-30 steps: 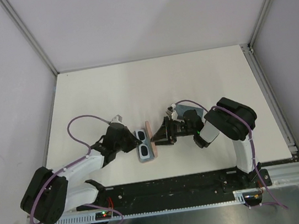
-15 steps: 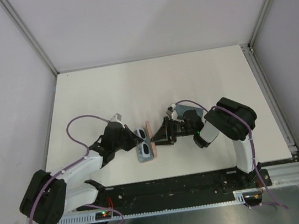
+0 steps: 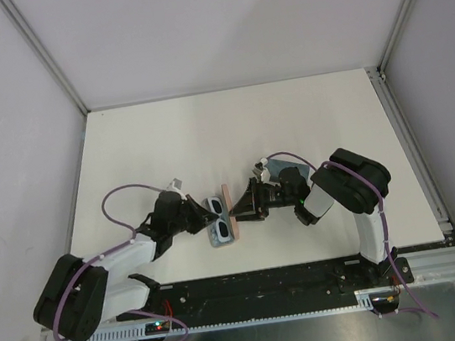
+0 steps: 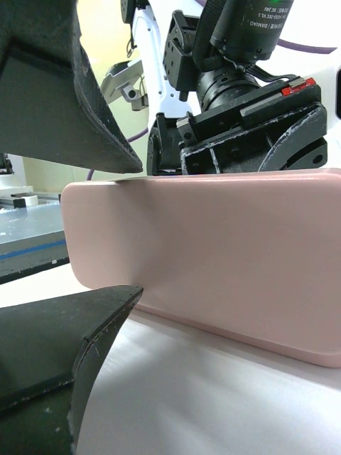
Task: Organize the sunglasses
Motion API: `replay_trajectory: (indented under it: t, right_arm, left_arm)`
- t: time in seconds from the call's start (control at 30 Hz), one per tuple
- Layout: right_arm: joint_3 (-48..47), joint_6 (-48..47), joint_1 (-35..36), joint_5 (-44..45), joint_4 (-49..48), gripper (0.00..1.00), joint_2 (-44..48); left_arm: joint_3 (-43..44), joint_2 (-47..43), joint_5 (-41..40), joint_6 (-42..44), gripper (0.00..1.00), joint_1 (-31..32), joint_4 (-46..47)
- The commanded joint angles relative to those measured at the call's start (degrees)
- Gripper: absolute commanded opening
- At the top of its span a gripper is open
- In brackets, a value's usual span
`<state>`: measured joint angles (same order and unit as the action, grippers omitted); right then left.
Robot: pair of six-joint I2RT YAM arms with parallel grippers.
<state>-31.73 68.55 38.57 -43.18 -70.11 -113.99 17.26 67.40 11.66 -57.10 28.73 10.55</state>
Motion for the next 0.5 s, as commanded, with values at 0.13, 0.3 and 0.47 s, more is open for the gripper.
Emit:
replay_trajectory:
  t: [0.13, 0.3, 0.47]
  right_arm:
    - [-0.2, -1.3, 0.0, 0.1, -0.6, 0.68, 1.3]
    - [-0.3, -2.5, 0.0, 0.8, 1.9, 0.67, 2.2]
    - [-0.5, -3.5, 0.0, 1.2, 3.7, 0.67, 3.5]
  left_arm:
    - [1.1, 2.6, -0.6, 3.8, 0.02, -0.4, -1.3]
    - [4.5, 1.3, -5.2, 8.3, 0.14, -0.4, -10.5]
    - [6.3, 1.4, -6.2, 10.7, 0.34, -0.5, -14.8]
